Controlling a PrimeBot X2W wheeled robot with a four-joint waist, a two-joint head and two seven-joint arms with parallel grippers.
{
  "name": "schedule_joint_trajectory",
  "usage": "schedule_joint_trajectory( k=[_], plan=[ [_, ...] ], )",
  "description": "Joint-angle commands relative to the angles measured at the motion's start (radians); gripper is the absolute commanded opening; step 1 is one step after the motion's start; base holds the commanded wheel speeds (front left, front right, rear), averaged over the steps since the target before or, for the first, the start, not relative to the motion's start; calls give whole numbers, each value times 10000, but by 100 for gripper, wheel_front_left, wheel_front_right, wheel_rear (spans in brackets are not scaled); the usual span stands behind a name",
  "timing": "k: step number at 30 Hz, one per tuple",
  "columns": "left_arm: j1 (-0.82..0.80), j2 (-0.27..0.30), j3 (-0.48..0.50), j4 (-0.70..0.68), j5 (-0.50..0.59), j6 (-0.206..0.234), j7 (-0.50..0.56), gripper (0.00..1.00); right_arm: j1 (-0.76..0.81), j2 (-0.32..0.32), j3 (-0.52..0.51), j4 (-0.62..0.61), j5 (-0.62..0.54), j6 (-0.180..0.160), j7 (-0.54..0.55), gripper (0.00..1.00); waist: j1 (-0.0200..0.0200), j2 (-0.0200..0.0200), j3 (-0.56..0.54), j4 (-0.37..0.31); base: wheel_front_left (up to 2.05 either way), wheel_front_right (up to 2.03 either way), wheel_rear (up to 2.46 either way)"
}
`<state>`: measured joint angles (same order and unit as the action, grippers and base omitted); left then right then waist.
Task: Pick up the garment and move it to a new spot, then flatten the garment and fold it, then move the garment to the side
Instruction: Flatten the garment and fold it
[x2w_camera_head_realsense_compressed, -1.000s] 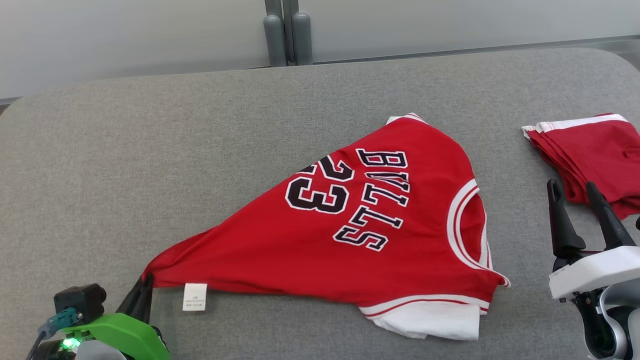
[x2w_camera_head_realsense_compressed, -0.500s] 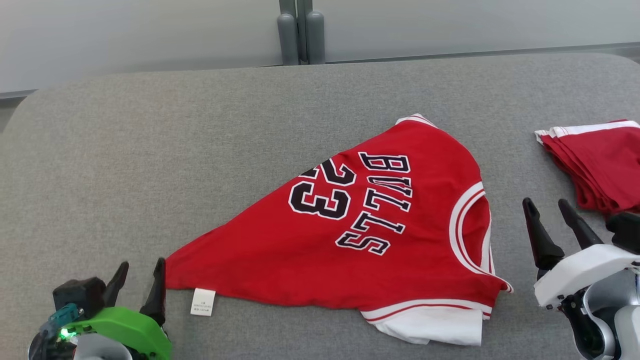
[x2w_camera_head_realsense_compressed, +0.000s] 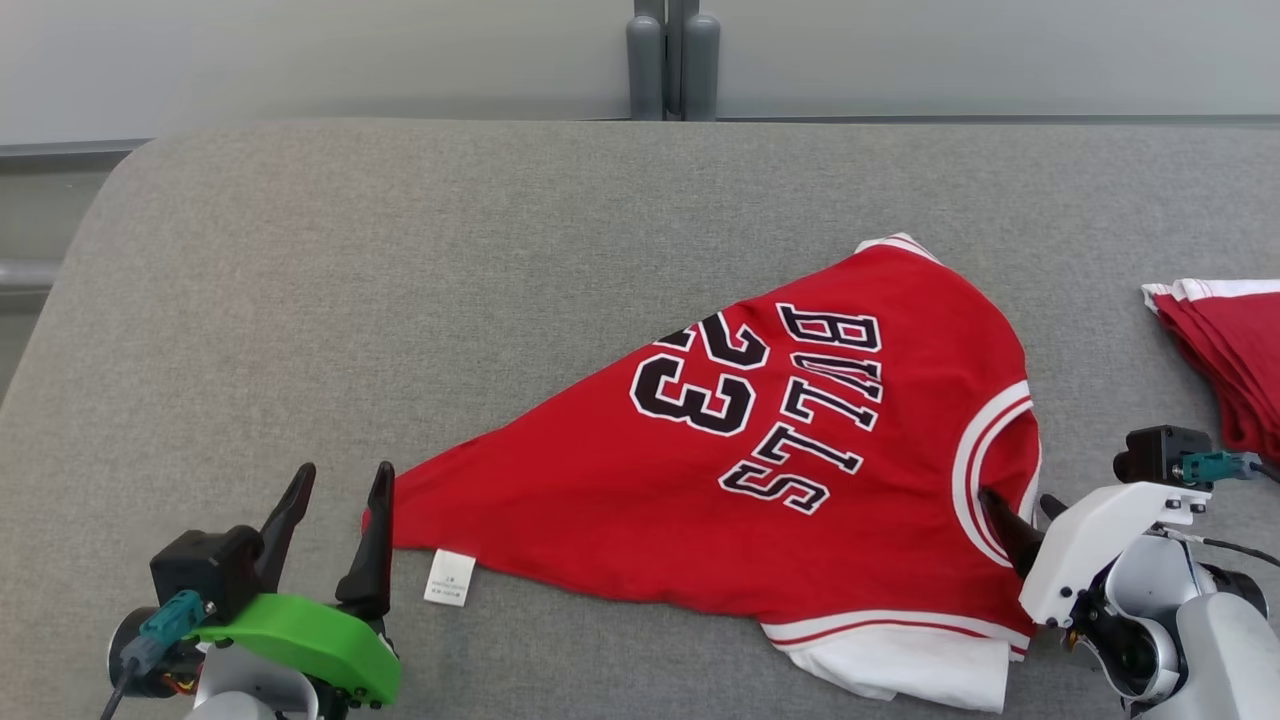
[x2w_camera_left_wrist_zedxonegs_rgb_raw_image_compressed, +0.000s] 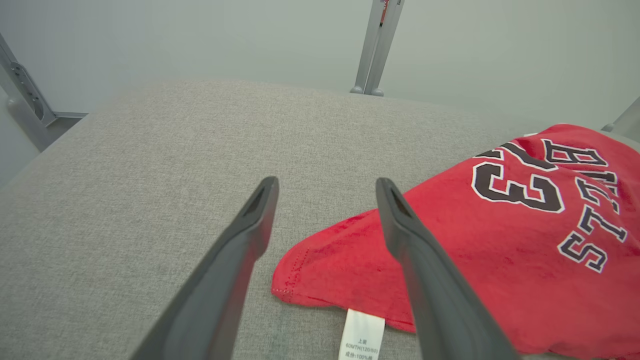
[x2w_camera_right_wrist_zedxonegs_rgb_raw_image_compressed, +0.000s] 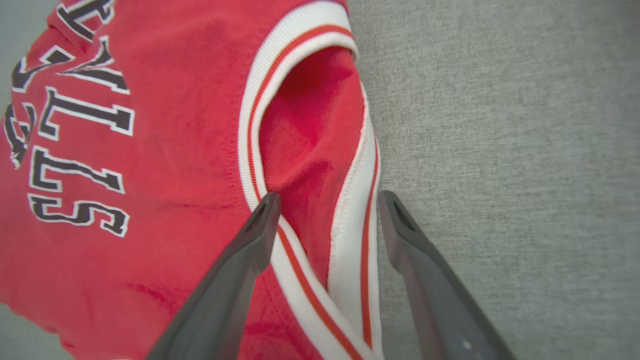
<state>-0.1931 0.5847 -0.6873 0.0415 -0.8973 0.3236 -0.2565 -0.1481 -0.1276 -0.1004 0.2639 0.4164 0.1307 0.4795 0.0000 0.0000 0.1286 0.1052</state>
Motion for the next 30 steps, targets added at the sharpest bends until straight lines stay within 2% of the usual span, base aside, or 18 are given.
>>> schedule_joint_trajectory(
  k=[1, 4, 5, 7, 14, 19, 24, 30],
  plan=[
    [13, 18, -8, 111, -5, -74, -6, 100, -92, 36, -107, 164, -123, -1, 21, 100, 0, 0, 45, 146, 0, 0, 0],
    [24, -36, -55, 183, -27, -183, -12, 100, -203, 137, -176, 394, -215, -1, -84, 100, 0, 0, 76, 241, 0, 0, 0],
    [8, -19, -59, 204, -27, -215, -9, 100, -221, 142, -225, 505, -269, -1, -118, 60, 0, 0, 88, 278, 0, 0, 0],
    [-23, 32, -54, 236, -33, -241, 5, 100, -247, 113, -285, 636, -372, -1, -263, 0, 0, 0, 90, 346, 0, 0, 0],
    [-168, 77, -16, 216, -39, -289, 9, 100, -867, -20, -149, 316, -243, -1, -812, 0, 0, 0, 273, 526, 0, 0, 0],
    [-341, 14, -31, 135, 27, -311, 33, 100, -2017, -483, 108, 367, -155, -1, -792, 0, 0, 0, 747, 696, 0, 0, 0],
    [-670, -126, -87, 212, 111, -420, 73, 100, -3396, -1173, 345, 1076, -79, -2, -1112, 0, 0, 0, 1298, 998, 0, 0, 0],
    [-969, -294, -143, 461, 156, -574, 72, 100, -4645, -1616, 451, 2596, -124, -2, -1517, 0, 0, 0, 1614, 1245, 0, 0, 0]
  ],
)
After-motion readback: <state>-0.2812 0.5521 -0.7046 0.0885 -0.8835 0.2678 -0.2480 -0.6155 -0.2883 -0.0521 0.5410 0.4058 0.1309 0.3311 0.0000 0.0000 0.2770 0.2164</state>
